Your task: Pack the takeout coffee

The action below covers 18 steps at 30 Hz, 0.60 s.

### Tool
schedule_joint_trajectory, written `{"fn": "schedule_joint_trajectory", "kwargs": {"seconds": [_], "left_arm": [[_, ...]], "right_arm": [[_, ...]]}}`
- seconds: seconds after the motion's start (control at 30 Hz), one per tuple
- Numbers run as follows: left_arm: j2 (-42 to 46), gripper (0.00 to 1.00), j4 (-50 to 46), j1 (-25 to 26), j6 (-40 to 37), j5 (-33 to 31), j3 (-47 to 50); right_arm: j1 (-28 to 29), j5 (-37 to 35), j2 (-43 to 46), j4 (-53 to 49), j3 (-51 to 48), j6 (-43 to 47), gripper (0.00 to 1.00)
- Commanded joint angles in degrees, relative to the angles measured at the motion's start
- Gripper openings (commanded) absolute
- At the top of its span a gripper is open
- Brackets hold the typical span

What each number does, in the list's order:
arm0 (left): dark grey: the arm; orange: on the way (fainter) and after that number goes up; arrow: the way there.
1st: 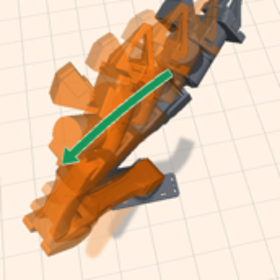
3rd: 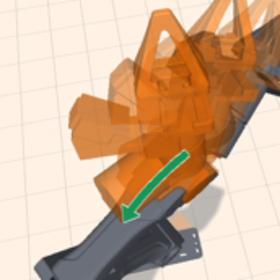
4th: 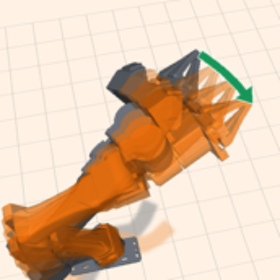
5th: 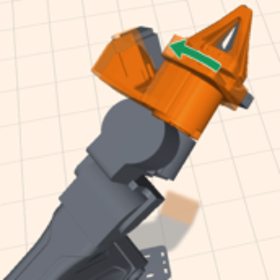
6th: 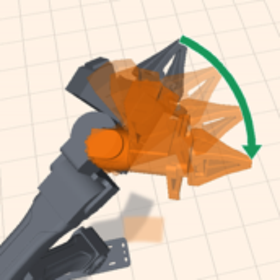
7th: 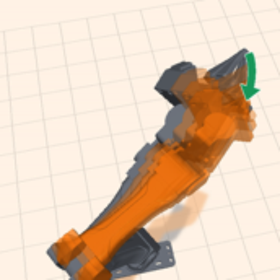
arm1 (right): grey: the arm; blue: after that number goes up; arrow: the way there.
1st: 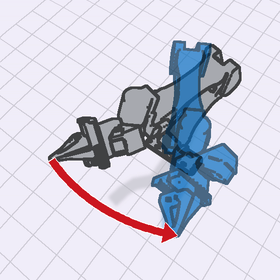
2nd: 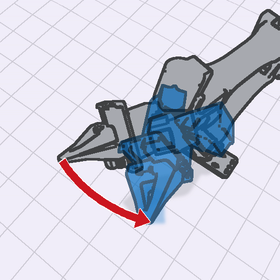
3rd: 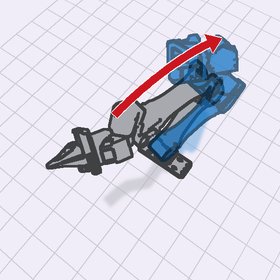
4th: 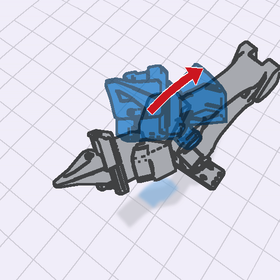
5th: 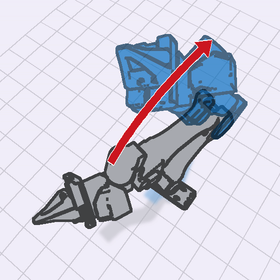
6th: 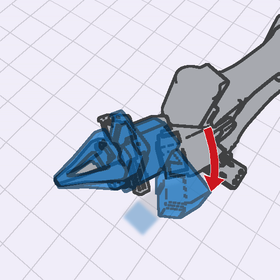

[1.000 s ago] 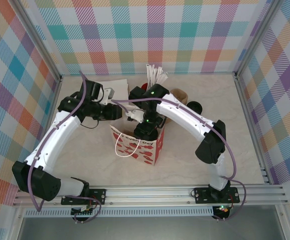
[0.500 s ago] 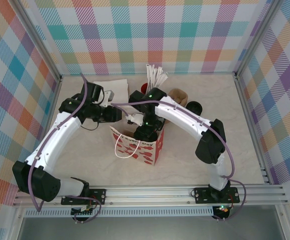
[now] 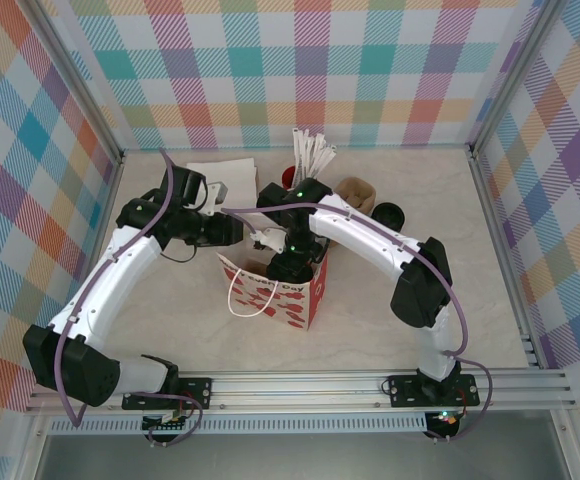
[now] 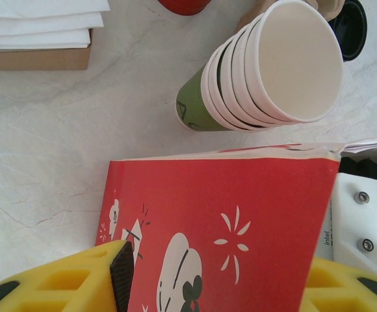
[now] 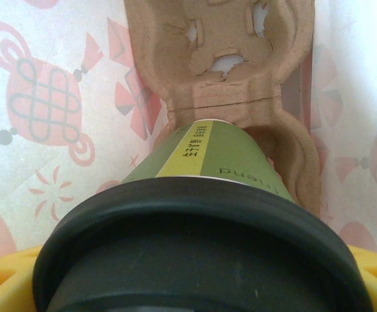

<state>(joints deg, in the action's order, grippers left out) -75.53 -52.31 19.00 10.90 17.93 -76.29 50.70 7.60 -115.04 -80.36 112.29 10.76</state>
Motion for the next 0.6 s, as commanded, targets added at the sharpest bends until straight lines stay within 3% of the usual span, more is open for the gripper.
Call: {"fn": "schedule_joint_trajectory", "kwargs": {"seconds": [0.0,0.57], "left_arm": [[1.39,0.49,0.06,0.24,0.25,-0.27,0.40],[1.39,0.50,-0.07,0.24,0.35,-0.45,0.29]], "right_arm": [[-0.25,1.29,1.53,0.67,-0.64,-0.48,0.86],[-0.19,0.53,1.32,-0.90,-0.23,-0.75,0.86]]}}
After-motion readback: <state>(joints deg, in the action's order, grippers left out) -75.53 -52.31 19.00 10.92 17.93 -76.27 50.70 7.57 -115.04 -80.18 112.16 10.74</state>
